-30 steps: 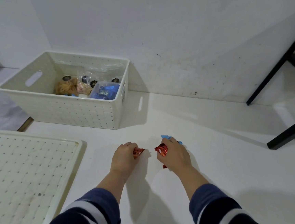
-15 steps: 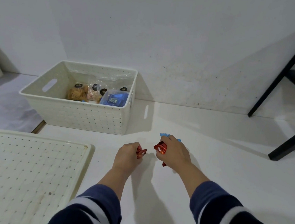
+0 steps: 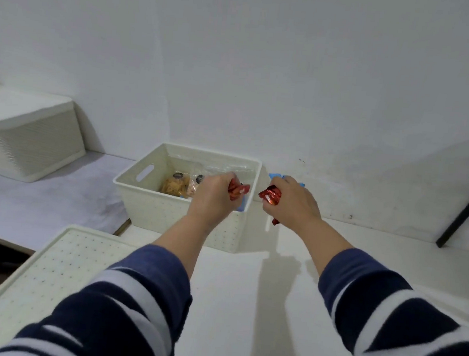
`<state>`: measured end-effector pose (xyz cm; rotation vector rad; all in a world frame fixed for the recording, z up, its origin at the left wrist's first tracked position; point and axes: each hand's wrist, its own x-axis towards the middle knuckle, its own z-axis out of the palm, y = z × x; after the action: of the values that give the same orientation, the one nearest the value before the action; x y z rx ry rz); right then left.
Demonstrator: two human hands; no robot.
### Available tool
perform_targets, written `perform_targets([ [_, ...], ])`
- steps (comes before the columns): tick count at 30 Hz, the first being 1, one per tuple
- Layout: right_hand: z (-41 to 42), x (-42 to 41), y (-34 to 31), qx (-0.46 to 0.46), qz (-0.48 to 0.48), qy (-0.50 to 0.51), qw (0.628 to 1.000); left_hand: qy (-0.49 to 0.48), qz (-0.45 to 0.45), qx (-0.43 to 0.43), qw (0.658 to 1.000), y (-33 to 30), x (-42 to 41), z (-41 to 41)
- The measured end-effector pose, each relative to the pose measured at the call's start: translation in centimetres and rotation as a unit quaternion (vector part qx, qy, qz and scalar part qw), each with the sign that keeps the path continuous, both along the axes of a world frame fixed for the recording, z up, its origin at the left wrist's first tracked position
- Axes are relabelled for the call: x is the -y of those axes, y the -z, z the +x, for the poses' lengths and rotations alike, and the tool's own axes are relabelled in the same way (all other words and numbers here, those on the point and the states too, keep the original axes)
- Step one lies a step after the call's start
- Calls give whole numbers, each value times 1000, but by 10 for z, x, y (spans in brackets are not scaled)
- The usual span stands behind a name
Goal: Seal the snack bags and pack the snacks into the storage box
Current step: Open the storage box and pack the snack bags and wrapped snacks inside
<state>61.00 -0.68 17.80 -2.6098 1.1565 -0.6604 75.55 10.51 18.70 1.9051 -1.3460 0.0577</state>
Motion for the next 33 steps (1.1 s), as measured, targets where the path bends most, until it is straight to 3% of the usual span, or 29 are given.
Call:
perform_targets([
  [8, 133, -13, -33, 13, -7, -51, 999, -44, 8, -5, 999, -30, -1, 138],
  [17, 272, -3, 40, -73, 131, -5, 989, 18, 112, -108, 988, 38, 40, 271],
  [24, 305, 1, 65, -94, 265, 4, 960, 84, 243, -88, 962, 80, 56, 311],
  [33, 285, -25, 44, -155, 228, 31, 961, 116, 287, 14, 951, 64, 32, 300],
])
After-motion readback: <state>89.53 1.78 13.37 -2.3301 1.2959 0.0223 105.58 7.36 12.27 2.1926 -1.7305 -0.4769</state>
